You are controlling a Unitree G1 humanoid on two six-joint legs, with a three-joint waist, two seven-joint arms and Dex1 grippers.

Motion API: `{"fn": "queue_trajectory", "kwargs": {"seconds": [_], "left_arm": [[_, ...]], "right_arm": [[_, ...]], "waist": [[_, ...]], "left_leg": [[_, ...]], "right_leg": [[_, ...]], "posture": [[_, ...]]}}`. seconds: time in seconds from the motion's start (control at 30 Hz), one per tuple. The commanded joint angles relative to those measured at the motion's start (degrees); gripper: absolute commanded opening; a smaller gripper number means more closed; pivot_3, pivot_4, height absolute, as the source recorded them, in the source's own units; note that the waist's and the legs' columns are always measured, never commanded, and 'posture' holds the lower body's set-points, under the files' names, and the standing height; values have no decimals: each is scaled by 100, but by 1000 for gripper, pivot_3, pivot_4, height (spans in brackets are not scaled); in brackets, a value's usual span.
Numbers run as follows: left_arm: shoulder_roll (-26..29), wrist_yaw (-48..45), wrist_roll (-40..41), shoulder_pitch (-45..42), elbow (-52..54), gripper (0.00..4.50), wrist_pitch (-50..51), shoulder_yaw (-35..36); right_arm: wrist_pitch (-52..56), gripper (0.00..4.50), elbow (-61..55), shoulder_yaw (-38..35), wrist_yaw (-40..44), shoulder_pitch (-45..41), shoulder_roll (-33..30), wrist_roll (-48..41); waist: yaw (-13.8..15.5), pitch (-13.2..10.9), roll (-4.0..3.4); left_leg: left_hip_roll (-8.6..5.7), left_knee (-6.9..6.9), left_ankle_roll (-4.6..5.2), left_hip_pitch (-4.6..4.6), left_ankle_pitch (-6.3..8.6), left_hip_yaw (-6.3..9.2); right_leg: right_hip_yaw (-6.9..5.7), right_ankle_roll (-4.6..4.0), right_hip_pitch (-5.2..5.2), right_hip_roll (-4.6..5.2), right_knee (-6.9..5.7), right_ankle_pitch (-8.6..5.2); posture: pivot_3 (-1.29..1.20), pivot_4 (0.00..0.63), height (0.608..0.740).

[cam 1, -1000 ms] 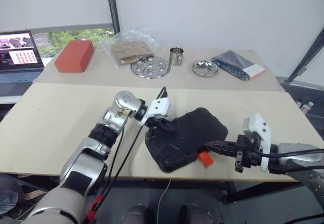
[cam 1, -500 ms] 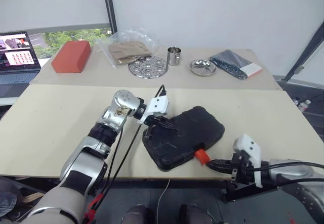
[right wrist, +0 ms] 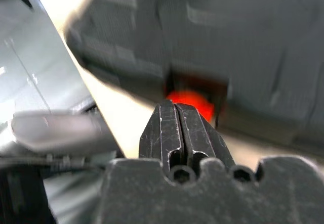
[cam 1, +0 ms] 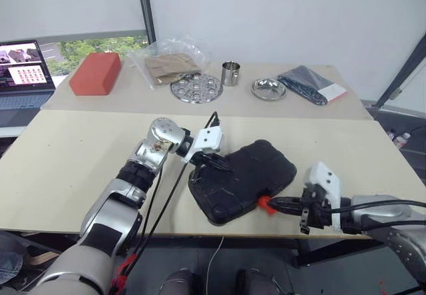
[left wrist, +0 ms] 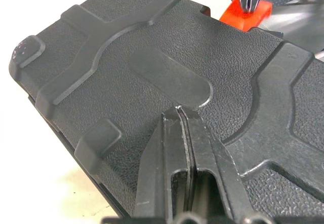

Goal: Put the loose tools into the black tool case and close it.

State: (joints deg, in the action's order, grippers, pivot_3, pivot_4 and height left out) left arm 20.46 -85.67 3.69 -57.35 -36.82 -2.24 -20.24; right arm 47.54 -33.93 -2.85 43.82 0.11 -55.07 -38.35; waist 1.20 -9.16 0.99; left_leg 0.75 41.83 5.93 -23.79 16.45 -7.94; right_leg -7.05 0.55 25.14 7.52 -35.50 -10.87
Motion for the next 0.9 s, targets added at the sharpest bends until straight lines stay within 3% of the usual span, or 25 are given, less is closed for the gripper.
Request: {"fn": "queue_trajectory", "kwargs": {"seconds": [0.03,0.13,0.3,0.4,0.7,0.9], "left_arm": [[26,8,-174,-4,-63,20,27,-66],[23,10,-174,-14,-91,20,11,-53],[29,3,-174,-18,-107,20,-13,-45],[20,9,-184,-18,-115,20,-26,-53],[20,12,-175,-20,-36,20,29,-55],[44,11,-180,-1,-14,20,47,-46]], "right_arm": [[-306,0,35,49,106,120,-46,347],[-247,0,16,-131,129,1,102,180],[174,0,-115,-772,205,-518,366,-916],[387,0,-26,-773,142,-812,345,-1112],[107,0,303,510,183,-1220,40,175],[-49,0,225,710,404,-1080,-244,563]], "waist": [[-5,0,0],[-11,0,0],[-27,0,0],[-28,0,0],[-32,0,0],[-37,0,0]], "left_leg": [[0,0,0,0,0,-1],[0,0,-1,0,0,-1],[1,0,-1,0,-1,0],[1,0,-1,0,-1,4],[0,0,0,-1,0,0],[0,0,0,-1,0,-1]], "right_leg": [[1,0,0,0,0,0],[1,1,1,0,-1,0],[1,1,1,-1,-2,1],[-1,-1,0,-1,-1,2],[0,-1,1,0,5,2],[-1,0,1,-1,6,1]], "posture": [[0,150,734],[0,150,734],[0,150,734],[0,150,734],[0,150,734],[0,150,734]]}}
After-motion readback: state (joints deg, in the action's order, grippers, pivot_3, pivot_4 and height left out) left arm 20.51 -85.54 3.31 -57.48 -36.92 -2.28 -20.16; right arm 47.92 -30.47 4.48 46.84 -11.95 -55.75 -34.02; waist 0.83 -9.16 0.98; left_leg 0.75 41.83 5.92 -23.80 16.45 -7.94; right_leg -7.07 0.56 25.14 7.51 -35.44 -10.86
